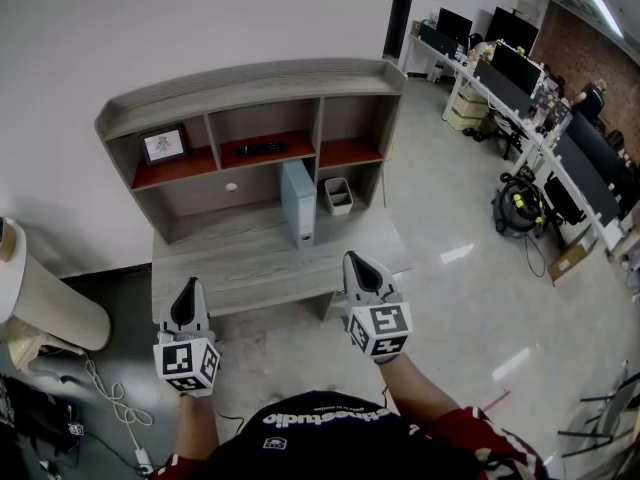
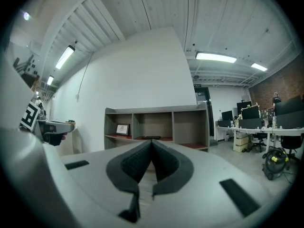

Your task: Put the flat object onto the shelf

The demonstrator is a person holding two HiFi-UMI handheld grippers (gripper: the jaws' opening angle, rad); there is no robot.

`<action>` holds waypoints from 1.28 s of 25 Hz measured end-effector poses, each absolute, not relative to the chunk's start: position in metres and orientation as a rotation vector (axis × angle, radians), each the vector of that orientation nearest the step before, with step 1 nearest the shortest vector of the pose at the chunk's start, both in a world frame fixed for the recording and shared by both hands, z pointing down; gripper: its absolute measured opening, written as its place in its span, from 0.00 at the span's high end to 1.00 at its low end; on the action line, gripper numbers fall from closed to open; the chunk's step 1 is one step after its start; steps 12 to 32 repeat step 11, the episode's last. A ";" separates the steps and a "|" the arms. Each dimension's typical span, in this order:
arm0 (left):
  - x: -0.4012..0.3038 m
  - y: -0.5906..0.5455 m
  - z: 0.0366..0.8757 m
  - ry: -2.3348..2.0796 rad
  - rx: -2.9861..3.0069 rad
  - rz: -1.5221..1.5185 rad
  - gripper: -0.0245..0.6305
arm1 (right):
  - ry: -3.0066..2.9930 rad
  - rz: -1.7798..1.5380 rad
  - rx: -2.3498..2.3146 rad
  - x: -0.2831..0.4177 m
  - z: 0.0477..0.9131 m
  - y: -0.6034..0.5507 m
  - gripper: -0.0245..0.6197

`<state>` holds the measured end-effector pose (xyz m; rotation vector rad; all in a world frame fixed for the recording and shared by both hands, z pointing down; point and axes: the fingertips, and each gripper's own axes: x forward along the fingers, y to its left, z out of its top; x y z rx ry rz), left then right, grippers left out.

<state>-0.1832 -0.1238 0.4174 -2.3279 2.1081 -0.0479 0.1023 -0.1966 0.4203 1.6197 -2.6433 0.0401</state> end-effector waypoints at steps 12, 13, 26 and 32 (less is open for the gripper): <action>-0.176 -0.117 0.414 2.079 -2.348 -0.034 0.95 | -2.651 0.061 1.602 0.099 0.422 -0.186 0.96; -0.176 -0.117 0.414 2.079 -2.348 -0.034 0.95 | -2.651 0.061 1.602 0.099 0.422 -0.186 0.96; -0.176 -0.117 0.414 2.079 -2.348 -0.034 0.95 | -2.651 0.061 1.602 0.099 0.422 -0.186 0.96; -0.176 -0.117 0.414 2.079 -2.348 -0.034 0.95 | -2.651 0.061 1.602 0.099 0.422 -0.186 0.96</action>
